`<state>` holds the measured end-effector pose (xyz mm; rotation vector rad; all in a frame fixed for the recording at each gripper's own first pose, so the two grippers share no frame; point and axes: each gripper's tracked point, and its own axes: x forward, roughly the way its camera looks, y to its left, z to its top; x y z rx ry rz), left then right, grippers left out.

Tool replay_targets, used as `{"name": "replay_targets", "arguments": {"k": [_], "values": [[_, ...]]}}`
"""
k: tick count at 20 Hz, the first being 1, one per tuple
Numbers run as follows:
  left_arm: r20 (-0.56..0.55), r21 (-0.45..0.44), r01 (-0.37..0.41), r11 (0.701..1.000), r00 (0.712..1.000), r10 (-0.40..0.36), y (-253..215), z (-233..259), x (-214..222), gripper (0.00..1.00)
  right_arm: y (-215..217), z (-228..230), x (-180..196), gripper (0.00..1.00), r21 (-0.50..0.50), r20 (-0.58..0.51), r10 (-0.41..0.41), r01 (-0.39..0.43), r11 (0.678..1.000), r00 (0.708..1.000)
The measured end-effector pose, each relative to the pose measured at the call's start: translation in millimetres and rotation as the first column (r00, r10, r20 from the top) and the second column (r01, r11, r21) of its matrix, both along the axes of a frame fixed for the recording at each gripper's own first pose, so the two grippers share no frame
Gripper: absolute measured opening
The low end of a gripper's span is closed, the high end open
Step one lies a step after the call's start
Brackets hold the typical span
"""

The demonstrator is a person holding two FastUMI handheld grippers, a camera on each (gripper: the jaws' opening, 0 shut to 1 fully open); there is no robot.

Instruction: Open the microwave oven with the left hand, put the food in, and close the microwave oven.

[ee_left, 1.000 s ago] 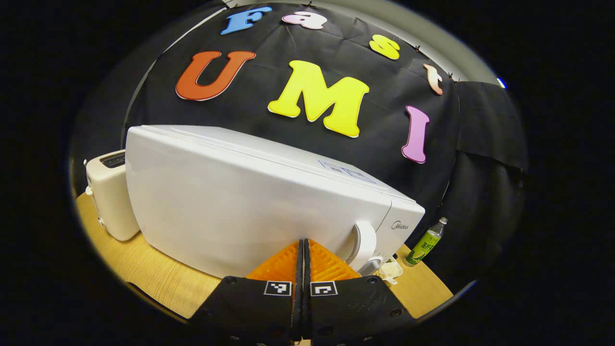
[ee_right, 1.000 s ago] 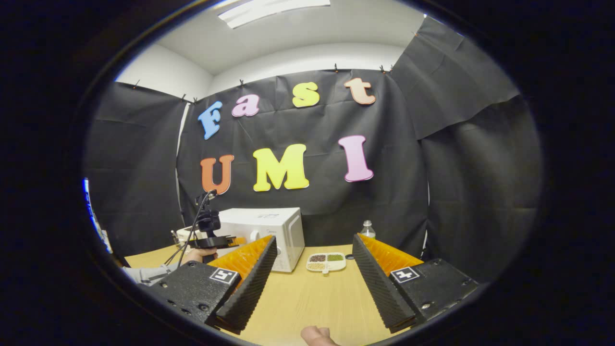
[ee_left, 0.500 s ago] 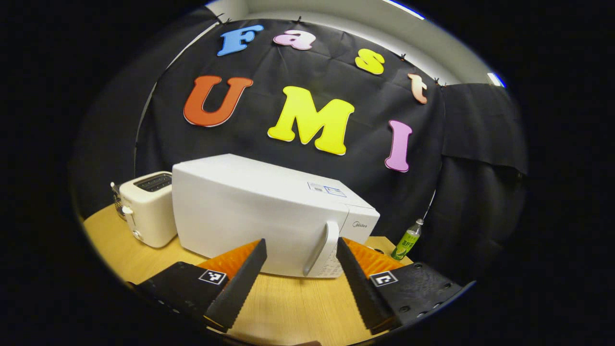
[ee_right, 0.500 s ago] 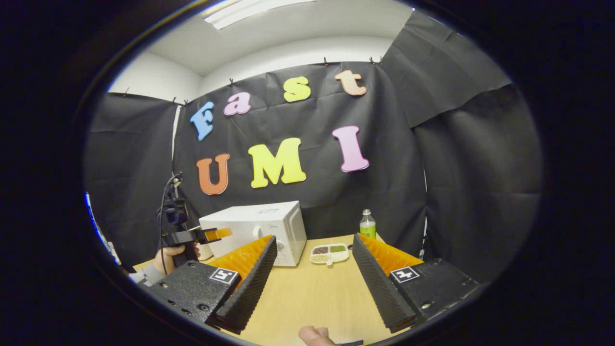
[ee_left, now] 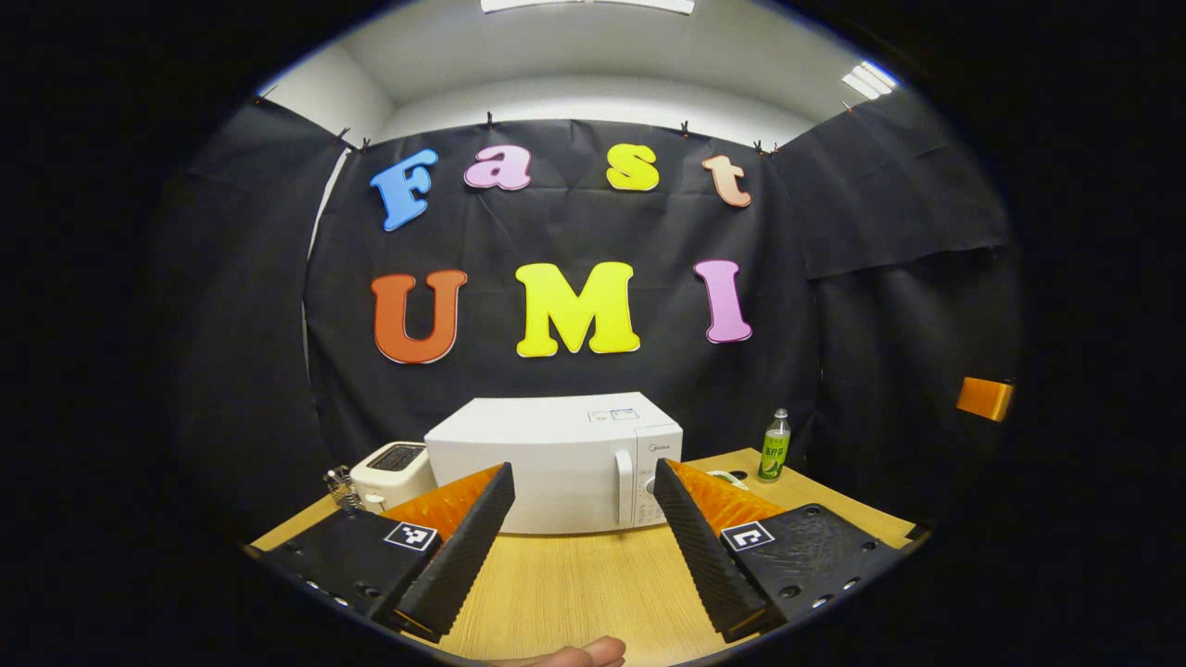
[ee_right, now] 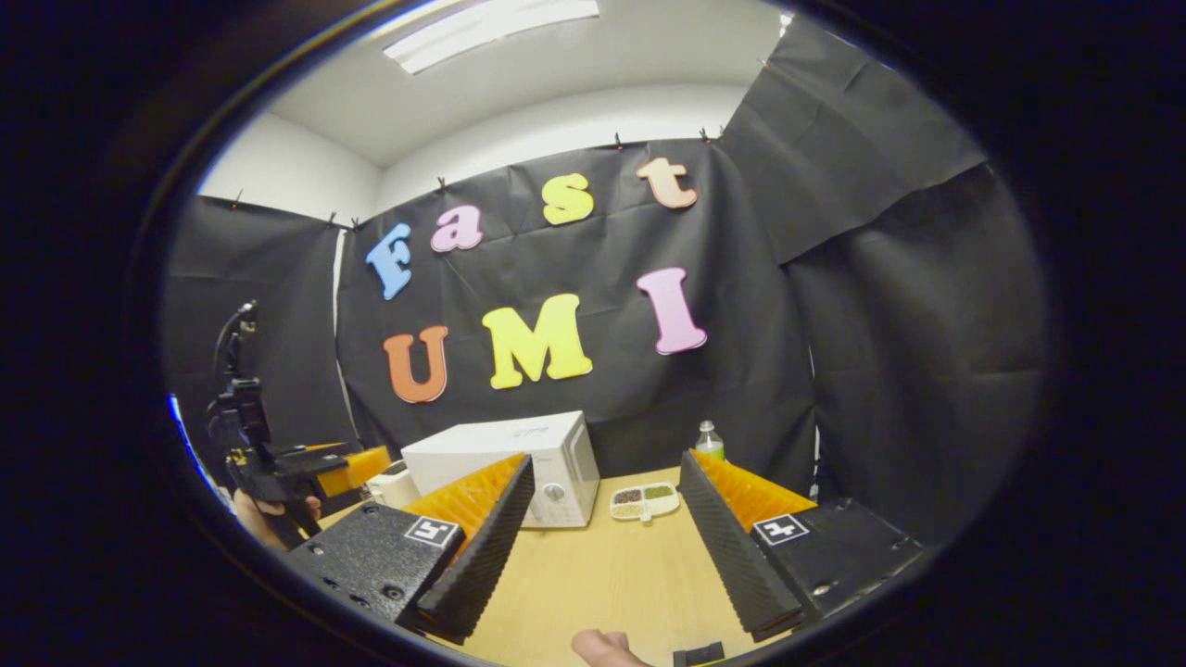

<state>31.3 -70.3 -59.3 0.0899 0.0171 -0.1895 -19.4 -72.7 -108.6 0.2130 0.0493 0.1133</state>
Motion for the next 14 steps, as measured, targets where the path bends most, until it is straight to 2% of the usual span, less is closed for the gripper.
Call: {"name": "replay_targets", "arguments": {"k": [1, 4, 5, 6, 7, 8, 9, 10, 11, 12, 13, 14], "values": [[0.015, -0.002, -0.017, 1.0, 1.0, 0.017, 3, 9, -18, 0.95, -1, 5, -5, 1.0, 0.0, 0.01, -0.003, 0.003, 1.0, 1.0], [0.038, -0.046, -0.059, 0.997, 0.997, 0.061, 8, 26, -62, 0.96, 0, 23, -18, 1.0, -0.011, 0.044, -0.002, 0.002, 1.0, 0.999], [0.035, -0.058, -0.053, 0.997, 0.998, 0.055, 4, 28, -73, 0.96, 0, 29, -20, 0.91, -0.015, 0.056, -0.002, 0.003, 1.0, 0.998], [0.031, -0.066, -0.048, 0.997, 0.998, 0.05, 0, 29, -84, 0.95, -1, 37, -23, 1.0, -0.012, 0.072, -0.005, 0.006, 1.0, 0.997], [0.036, -0.076, -0.047, 0.996, 0.998, 0.05, -2, 34, -94, 0.84, -1, 45, -26, 0.91, -0.011, 0.088, -0.003, 0.004, 1.0, 0.996], [0.04, -0.086, -0.048, 0.995, 0.998, 0.052, -3, 37, -101, 0.95, 0, 51, -29, 1.0, -0.015, 0.1, -0.001, 0.002, 1.0, 0.995], [0.042, -0.093, -0.048, 0.994, 0.998, 0.052, -4, 38, -107, 0.95, -1, 52, -31, 0.9, -0.026, 0.106, 0.0, 0.003, 1.0, 0.994], [0.041, -0.095, -0.046, 0.994, 0.998, 0.05, -7, 37, -112, 0.95, -1, 53, -32, 1.0, -0.039, 0.11, -0.004, 0.008, 0.999, 0.994], [0.04, -0.089, -0.039, 0.995, 0.998, 0.042, -11, 38, -116, 0.95, -2, 53, -32, 1.0, -0.052, 0.11, -0.006, 0.012, 0.999, 0.994], [0.046, -0.079, -0.041, 0.996, 0.998, 0.044, -11, 39, -120, 0.84, -2, 54, -33, 1.0, -0.058, 0.11, -0.006, 0.013, 0.998, 0.994], [0.05, -0.068, -0.049, 0.996, 0.997, 0.053, -8, 39, -121, 0.95, 0, 54, -33, 1.0, -0.062, 0.108, -0.002, 0.008, 0.998, 0.994], [0.05, -0.064, -0.055, 0.996, 0.997, 0.059, -7, 38, -122, 0.95, 1, 53, -33, 0.91, -0.068, 0.098, 0.002, 0.005, 0.998, 0.995]]}}
